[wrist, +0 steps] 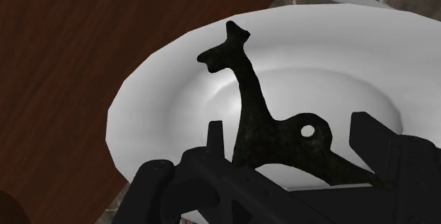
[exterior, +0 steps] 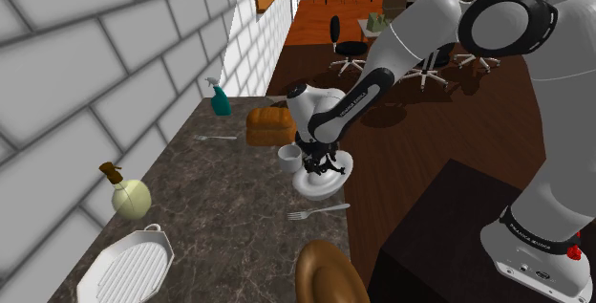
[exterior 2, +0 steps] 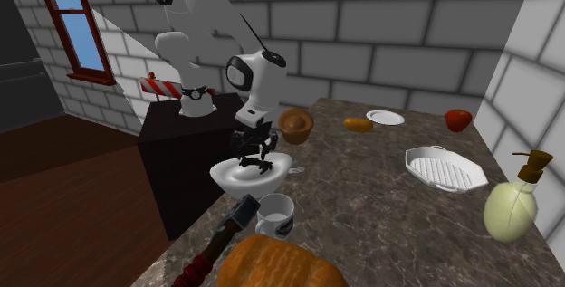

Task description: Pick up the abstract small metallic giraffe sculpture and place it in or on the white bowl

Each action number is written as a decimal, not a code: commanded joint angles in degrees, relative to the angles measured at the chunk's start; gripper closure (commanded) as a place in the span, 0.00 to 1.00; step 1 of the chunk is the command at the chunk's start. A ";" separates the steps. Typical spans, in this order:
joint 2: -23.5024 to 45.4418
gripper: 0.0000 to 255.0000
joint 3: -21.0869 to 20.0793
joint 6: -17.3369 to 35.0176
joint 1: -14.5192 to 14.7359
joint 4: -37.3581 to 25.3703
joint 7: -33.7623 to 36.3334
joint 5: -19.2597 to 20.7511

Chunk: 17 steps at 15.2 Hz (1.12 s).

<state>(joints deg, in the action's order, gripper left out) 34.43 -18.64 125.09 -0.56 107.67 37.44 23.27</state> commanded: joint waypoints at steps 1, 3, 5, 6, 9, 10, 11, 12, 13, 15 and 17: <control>0.00 0.00 0.00 0.00 0.00 0.00 0.00 0.00; 0.00 0.00 0.00 0.00 0.00 0.00 0.00 0.00; 0.00 0.00 0.00 0.00 0.00 0.00 0.00 0.00; -0.97 0.00 -0.43 -1.49 -0.03 -0.58 -0.38 -0.62; -3.40 0.00 -1.49 -5.80 -0.01 -2.61 -1.38 -2.23; -3.40 0.00 -1.48 -5.80 0.00 -2.61 -1.38 -2.24; -3.41 0.00 -1.48 -5.80 0.00 -2.60 -1.38 -2.24; -3.40 0.00 -1.48 -5.80 0.00 -2.61 -1.38 -2.24; -3.40 0.00 -1.48 -5.80 0.00 -2.61 -1.38 -2.24; -3.40 0.00 -1.48 -5.80 0.00 -2.61 -1.38 -2.24; -3.40 0.00 -1.48 -5.80 0.00 -2.61 -1.38 -2.24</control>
